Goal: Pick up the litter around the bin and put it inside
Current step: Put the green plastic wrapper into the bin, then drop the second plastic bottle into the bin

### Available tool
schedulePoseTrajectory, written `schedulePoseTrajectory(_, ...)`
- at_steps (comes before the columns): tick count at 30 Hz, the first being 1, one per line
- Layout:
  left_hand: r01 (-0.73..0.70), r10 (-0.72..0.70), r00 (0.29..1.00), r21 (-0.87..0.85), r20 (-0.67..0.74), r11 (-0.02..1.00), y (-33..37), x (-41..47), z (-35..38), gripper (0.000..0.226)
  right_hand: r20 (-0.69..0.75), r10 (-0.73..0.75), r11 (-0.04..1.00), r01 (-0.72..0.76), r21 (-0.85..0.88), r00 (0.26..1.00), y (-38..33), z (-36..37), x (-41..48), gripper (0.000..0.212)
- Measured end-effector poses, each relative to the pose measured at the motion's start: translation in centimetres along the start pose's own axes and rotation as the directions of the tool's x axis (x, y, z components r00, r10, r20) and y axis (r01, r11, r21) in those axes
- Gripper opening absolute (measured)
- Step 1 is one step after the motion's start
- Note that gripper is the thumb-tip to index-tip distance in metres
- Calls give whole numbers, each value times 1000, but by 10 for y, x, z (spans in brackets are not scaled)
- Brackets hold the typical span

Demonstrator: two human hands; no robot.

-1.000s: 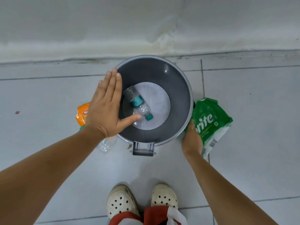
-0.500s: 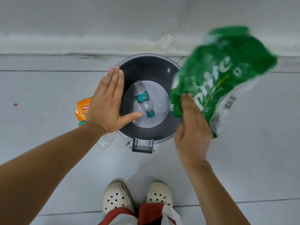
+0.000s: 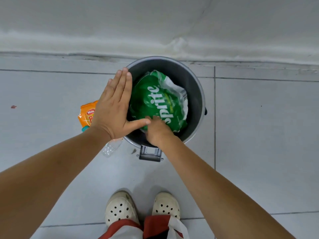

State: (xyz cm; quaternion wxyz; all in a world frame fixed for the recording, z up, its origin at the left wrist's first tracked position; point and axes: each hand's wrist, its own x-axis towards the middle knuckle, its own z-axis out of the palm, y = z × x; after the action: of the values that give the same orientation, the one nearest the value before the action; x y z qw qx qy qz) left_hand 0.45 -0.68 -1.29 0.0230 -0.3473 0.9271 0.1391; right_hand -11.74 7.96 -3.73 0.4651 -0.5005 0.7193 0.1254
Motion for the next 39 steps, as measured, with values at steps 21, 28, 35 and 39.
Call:
schedulePoseTrajectory(21,7,-18,998,-158,-66,987,-1,-2,1,99,-726,-26,987,-95,-126,688,70,-37,-29,78)
schedulePoseTrajectory(28,604,-831,555,-706,41,368,-24,-27,43,57,-754,-30,993,-69,-100,656,71,-35,-27,79)
schedulePoseTrajectory(35,911,-870,411,-92,274,402,-56,-61,94,76,-774,-35,995,-52,-88,632,72,-34,-25,78)
schedulePoseTrajectory(39,914,-846,401,-95,352,394,-61,-63,105,63,-781,-46,994,-47,-96,623,73,-35,-24,76)
